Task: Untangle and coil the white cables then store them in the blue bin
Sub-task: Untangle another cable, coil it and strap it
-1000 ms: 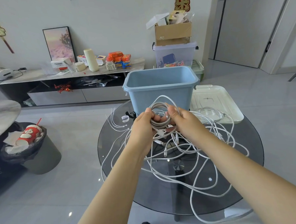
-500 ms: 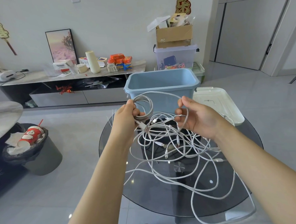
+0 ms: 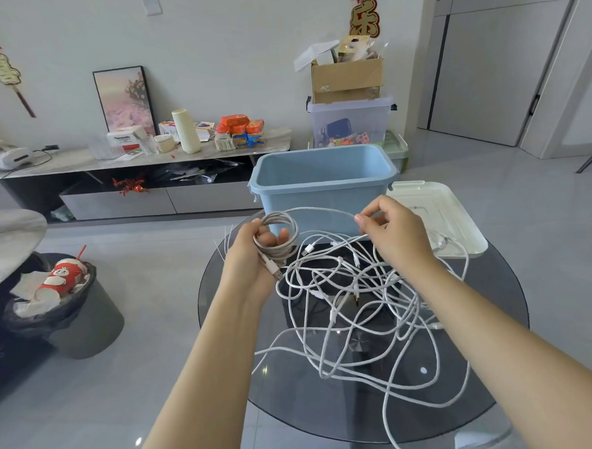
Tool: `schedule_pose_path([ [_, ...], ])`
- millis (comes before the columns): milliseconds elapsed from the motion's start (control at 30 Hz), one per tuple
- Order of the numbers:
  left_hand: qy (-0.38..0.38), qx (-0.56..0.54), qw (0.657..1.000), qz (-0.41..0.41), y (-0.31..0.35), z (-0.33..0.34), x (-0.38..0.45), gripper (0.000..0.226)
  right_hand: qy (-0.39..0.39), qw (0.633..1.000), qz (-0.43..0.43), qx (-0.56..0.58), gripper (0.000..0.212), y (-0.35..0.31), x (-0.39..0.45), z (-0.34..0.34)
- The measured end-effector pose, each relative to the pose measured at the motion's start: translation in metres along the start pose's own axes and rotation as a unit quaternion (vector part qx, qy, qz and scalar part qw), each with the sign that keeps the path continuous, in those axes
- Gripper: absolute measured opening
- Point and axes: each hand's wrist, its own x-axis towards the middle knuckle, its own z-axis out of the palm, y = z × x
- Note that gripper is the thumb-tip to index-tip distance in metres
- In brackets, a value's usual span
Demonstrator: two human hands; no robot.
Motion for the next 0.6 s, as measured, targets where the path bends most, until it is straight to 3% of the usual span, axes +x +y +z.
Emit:
schedule_pose_path([
  [167,-0.025,-0.081,0.996,0.013,-0.004,0.002,-0.001,0.033,-0.011,0.974,-0.107,-0.197,0.013,-0.009,-0.013,0.009],
  [367,-0.056,0.008,0.994,0.091,-0.009,-0.003,0.004,0.030,-0.152,0.920,-0.182,-0.311,0.032,-0.029,-0.029,0.017],
  [500,-0.059,0.166,0.974,0.144,-0.022,-0.002,0.001,0.024,-0.246,0.885,-0.234,-0.320,0.031,-0.039,-0.039,0.021],
  [600,-0.077,0.372,0.900,0.213,-0.031,0.001,-0.008,0.022,-0.252,0.882,-0.267,-0.296,0.023,-0.043,-0.040,0.017],
])
